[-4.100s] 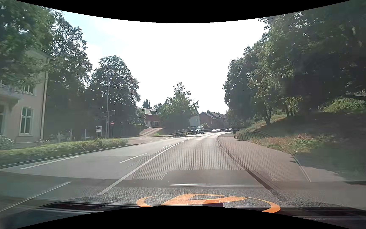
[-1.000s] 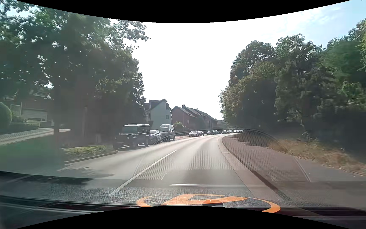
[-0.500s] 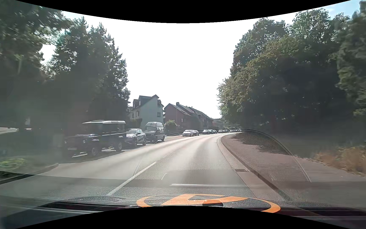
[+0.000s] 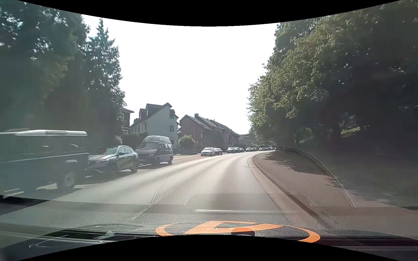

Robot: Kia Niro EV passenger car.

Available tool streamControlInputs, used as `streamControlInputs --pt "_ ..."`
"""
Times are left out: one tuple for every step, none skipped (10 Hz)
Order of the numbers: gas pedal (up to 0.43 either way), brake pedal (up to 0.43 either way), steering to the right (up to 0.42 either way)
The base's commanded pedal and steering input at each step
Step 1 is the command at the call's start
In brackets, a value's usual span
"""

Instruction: Follow the waypoints while adhering to traffic rules and regulations

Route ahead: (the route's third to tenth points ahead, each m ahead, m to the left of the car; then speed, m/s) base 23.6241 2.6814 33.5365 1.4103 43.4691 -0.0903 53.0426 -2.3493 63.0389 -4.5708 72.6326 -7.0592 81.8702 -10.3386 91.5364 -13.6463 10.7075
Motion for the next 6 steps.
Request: streamControlInputs --pt "0.118 0.000 0.019" --pt "0.118 0.000 0.020" --pt "0.118 0.000 0.019" --pt "0.118 0.000 0.020" --pt "0.118 0.000 0.019" --pt "0.118 0.000 0.019"
